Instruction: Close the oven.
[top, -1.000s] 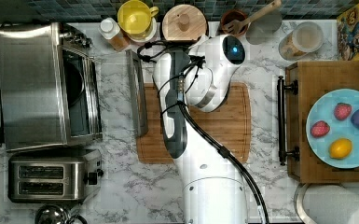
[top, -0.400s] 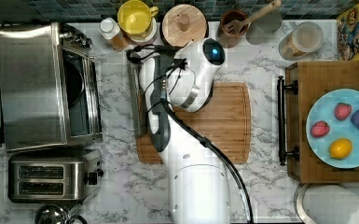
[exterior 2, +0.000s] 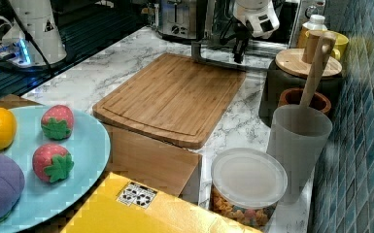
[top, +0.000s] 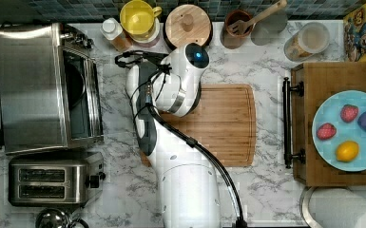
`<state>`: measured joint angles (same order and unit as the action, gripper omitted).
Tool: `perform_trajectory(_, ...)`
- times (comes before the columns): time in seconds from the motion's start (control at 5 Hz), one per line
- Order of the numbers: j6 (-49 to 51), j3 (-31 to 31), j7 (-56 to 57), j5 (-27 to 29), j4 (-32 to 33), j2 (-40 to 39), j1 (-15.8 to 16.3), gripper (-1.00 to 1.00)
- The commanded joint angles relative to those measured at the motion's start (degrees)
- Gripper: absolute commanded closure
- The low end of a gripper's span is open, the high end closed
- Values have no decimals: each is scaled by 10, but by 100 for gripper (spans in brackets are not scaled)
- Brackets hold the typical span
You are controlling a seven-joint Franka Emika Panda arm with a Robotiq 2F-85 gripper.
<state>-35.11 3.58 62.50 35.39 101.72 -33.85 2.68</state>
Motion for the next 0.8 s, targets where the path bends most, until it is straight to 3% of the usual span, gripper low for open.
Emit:
perform_trajectory(0.2,164,33,-39,27,-131,-54,15,100)
perform_trajectory(0.4,188,41,-29,45,-136,-54,22,100)
perform_trajectory(0.8,154,79,-7,57,-77,22,25,100)
